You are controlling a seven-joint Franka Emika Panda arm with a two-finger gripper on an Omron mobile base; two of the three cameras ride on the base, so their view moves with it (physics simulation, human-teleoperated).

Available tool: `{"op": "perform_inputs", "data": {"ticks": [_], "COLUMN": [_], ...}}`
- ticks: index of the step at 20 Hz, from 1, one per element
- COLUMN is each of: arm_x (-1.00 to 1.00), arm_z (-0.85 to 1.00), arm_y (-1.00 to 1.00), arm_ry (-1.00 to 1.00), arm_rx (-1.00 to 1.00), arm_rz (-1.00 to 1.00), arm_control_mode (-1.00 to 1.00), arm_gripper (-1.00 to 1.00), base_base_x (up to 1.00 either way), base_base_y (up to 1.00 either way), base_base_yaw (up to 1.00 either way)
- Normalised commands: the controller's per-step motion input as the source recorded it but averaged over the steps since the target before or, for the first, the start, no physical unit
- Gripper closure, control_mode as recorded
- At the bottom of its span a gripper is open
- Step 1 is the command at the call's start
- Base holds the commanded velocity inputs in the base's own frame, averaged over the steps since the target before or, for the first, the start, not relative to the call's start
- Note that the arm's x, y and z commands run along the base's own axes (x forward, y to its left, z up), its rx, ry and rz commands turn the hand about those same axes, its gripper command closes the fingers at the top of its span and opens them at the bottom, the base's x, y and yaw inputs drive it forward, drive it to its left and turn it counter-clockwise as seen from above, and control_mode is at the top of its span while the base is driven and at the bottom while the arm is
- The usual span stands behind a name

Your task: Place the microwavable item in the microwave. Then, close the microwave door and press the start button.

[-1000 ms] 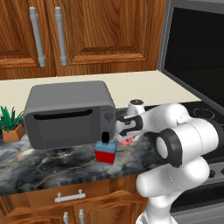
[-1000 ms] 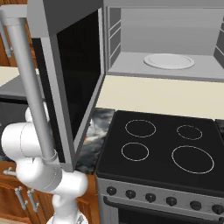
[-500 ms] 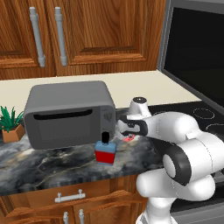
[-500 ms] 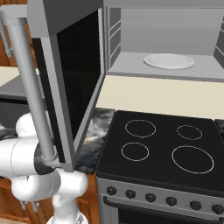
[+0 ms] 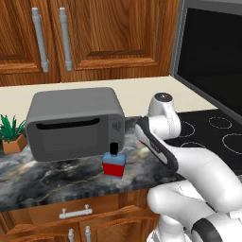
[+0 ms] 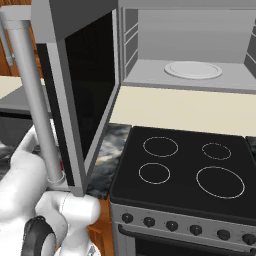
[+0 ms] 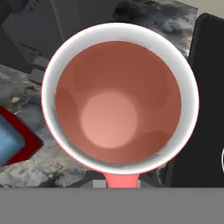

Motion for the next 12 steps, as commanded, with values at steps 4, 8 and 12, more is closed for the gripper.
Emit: {"op": "perform_inputs", "data": {"ticks": [4, 8, 12], "arm_x": [-0.81, -0.96, -0.73], "arm_z": [1.00, 0.87, 0.19], "arm_y": [0.00, 0.00, 0.00], "arm_ry": [0.00, 0.00, 0.00], "arm_rx": [0.00, 0.00, 0.00], "arm_rz": [-0.02, -0.01, -0.01], "arm_control_mode": [-1.00, -1.00, -1.00], "arm_gripper": [1.00, 1.00, 1.00], "base_base_x": [0.00, 0.00, 0.00], "base_base_y": [0.00, 0.00, 0.00], "base_base_yaw": [0.00, 0.00, 0.00]}}
